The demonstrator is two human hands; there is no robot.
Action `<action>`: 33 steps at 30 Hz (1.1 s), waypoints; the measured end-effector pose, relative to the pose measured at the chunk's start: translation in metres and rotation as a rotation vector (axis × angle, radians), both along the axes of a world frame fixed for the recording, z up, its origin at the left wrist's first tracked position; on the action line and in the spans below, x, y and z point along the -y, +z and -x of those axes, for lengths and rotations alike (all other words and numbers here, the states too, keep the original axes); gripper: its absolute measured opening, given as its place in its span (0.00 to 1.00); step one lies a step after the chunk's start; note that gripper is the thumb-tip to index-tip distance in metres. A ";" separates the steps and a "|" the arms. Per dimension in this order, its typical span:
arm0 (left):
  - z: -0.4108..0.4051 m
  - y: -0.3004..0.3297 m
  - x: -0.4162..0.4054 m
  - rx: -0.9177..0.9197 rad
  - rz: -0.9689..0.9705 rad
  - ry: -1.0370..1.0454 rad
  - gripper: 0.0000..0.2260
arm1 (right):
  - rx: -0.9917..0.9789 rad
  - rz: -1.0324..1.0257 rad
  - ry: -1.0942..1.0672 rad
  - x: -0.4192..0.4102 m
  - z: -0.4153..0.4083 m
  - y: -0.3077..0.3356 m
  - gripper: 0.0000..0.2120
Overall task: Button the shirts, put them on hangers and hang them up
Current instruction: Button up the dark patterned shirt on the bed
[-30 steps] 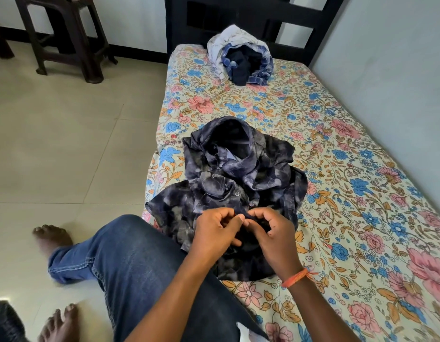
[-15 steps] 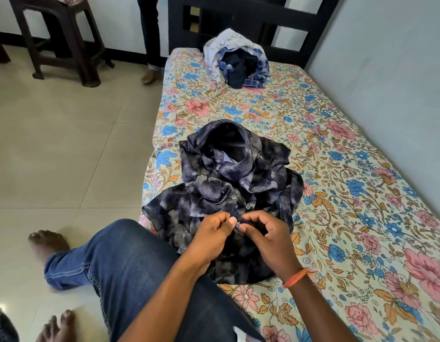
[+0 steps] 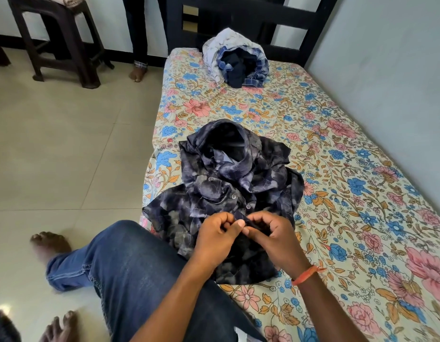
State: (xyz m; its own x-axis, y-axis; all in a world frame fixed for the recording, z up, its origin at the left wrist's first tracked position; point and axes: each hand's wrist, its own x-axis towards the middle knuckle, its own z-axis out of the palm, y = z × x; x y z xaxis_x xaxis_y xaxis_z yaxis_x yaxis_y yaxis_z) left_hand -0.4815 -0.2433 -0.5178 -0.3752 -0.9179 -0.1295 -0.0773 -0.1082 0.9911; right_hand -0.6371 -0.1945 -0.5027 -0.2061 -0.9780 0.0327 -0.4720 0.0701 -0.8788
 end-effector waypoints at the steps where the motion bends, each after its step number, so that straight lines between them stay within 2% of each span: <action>1: 0.000 -0.002 0.001 0.011 0.012 0.028 0.09 | -0.019 -0.014 0.010 0.001 0.006 0.001 0.05; 3: -0.002 -0.006 0.003 0.063 0.033 0.094 0.06 | -0.098 -0.033 -0.070 0.003 0.023 0.003 0.07; 7: -0.004 -0.007 0.006 0.215 0.103 0.147 0.05 | -0.322 -0.081 -0.454 0.007 0.058 -0.003 0.12; 10: -0.002 -0.004 0.004 0.252 0.151 0.106 0.06 | -0.438 -0.101 -0.422 0.008 0.053 -0.011 0.13; 13: -0.004 0.010 0.003 0.230 0.145 0.049 0.06 | -0.529 -0.033 -0.360 0.008 0.032 -0.006 0.05; 20: -0.043 0.084 0.061 0.316 0.343 0.047 0.04 | -0.357 0.262 -0.314 0.055 -0.043 0.044 0.06; 23: -0.075 0.099 0.113 0.348 0.387 0.032 0.06 | -0.260 0.279 -0.256 0.103 -0.093 0.051 0.06; 25: -0.108 0.086 0.153 0.384 0.415 0.010 0.06 | -0.278 0.256 -0.208 0.145 -0.130 0.042 0.07; 29: -0.169 0.018 0.227 0.357 0.290 -0.027 0.07 | -0.405 0.129 -0.264 0.223 -0.166 0.010 0.07; 33: -0.183 -0.010 0.269 0.319 0.078 -0.054 0.04 | -0.365 -0.056 -0.337 0.256 -0.180 0.014 0.09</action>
